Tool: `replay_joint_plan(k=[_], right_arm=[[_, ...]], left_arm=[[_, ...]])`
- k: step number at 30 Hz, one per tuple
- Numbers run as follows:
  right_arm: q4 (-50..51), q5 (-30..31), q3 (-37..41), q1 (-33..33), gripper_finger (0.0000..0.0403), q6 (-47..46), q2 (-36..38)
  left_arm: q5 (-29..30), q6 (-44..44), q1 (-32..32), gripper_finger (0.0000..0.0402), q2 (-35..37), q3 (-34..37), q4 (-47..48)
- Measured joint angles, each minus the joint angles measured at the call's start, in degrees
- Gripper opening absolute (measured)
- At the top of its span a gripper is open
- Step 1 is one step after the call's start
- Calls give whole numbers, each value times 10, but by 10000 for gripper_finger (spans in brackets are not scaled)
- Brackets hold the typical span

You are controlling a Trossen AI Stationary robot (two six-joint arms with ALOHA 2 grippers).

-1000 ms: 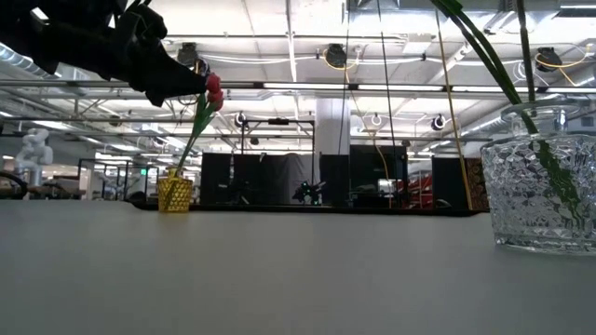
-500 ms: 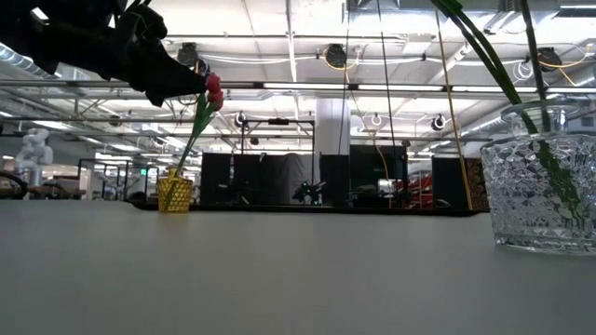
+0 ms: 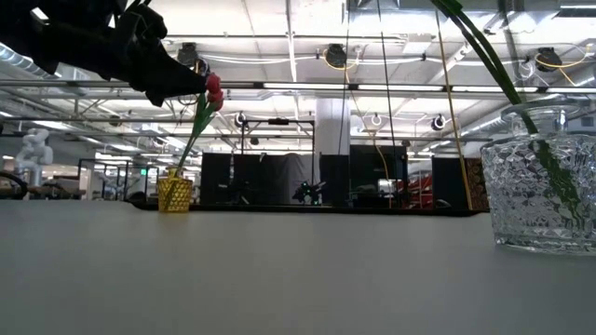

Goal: Sort flowers into vase by color
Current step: Put the white tulip into the transparent vase

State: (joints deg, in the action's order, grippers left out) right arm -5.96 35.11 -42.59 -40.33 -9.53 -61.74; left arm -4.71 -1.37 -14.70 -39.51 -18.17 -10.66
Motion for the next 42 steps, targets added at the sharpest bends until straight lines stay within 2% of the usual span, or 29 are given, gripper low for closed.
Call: replay_joint_plan(k=[5, 11, 19, 23, 31, 42], right_arm=[[-5, 11, 0, -8, 0, 16, -5], [-59, 16, 22, -21, 0, 42, -2], [-64, 86, 62, -41, 0, 9, 19], [-76, 89, 76, -50, 0, 6, 21], [-139, 115, 121, -70, 0, -17, 21], [-282, 114, 202, -79, 0, -18, 21]], left_arm=[[0, 0, 0, 111, 0, 0, 0], [0, -3, 0, 111, 0, 0, 0], [0, -13, 8, 111, 0, 0, 1], [2, -13, 13, 111, 0, 0, 1], [5, -14, 13, 111, 0, 0, 0], [7, -14, 13, 111, 0, 0, -10]])
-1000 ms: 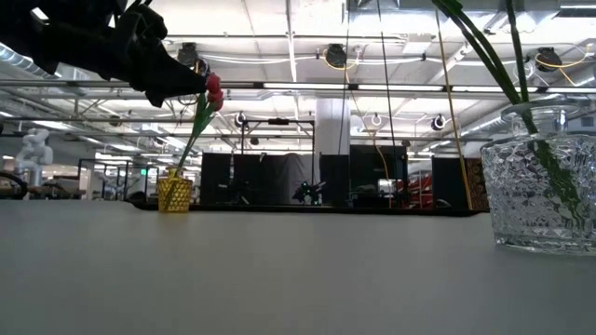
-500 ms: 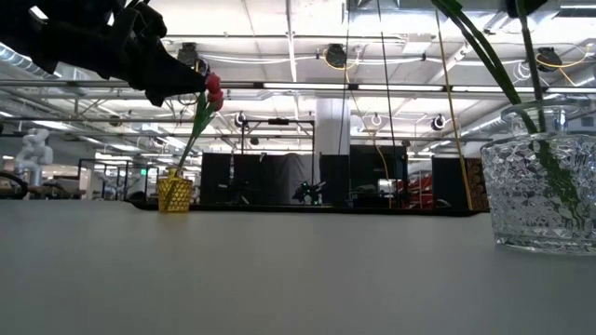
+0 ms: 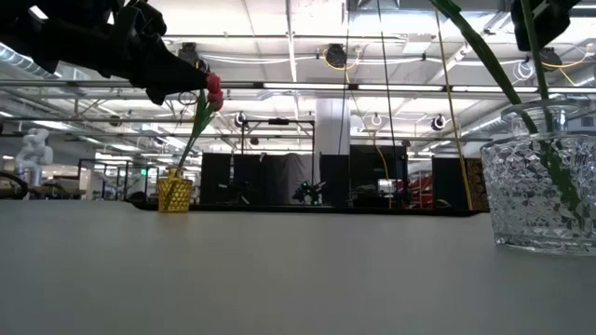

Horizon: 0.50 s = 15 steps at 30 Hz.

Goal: Sort flowers into vase by color
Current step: Put the white tulip into the transparent vase

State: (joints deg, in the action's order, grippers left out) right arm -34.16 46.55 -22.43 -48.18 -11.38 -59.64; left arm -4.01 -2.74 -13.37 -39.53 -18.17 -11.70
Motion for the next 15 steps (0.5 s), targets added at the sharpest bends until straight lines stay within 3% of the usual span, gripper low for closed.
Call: replay_joint_plan(k=[15], right_arm=[[-27, -20, 23, 0, 0, -26, -5]], left_arm=[[0, 0, 0, 111, 0, 0, -1]])
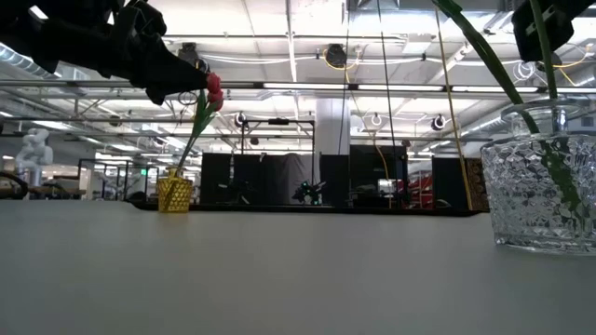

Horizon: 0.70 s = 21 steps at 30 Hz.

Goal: Sort flowers into vase by color
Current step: Put the white tulip into the transparent vase, then return to Home Position

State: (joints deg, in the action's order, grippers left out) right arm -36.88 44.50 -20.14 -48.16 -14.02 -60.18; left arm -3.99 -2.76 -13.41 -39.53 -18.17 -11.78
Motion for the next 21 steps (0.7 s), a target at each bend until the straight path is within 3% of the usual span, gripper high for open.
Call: replay_joint_plan(k=[6, 21], right_arm=[[0, -13, 0, 0, 12, 1, 0], [4, -8, 2, 0, 87, 13, -1]], left_arm=[[0, 0, 0, 111, 0, 0, 0], [0, 0, 0, 111, 0, 0, 2]])
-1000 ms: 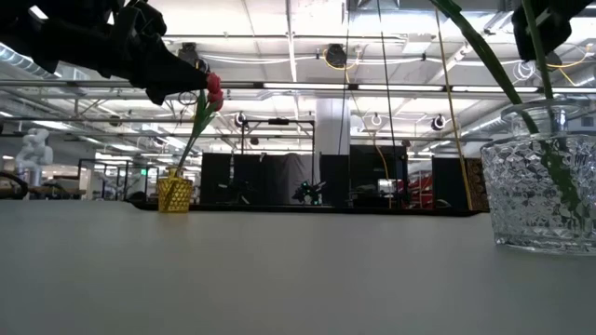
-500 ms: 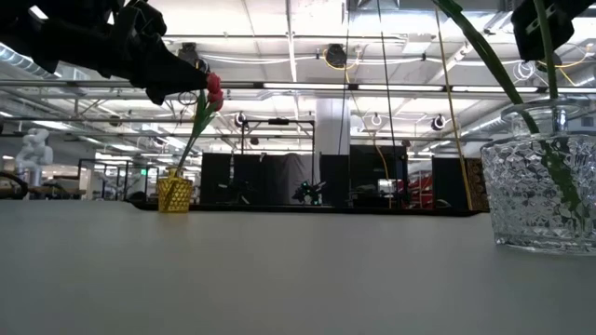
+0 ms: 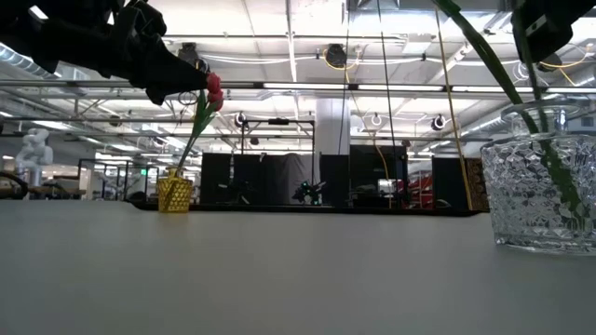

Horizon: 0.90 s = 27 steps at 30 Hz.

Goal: Sort flowers into vase by color
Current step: Return to Home Position

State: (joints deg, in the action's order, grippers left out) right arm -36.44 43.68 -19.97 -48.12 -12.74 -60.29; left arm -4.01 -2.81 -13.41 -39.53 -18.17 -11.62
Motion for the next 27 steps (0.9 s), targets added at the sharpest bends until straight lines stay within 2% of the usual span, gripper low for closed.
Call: replay_joint_plan(k=[14, 21, 27], right_arm=[[-2, 3, 0, 0, 159, 24, 0], [-13, 3, 0, 0, 166, 48, 6], [-23, 2, -1, 0, 166, 81, 42]], left_arm=[[0, 0, 0, 111, 0, 0, 1], [0, 0, 0, 111, 0, 0, 1], [0, 0, 0, 111, 0, 0, 1]])
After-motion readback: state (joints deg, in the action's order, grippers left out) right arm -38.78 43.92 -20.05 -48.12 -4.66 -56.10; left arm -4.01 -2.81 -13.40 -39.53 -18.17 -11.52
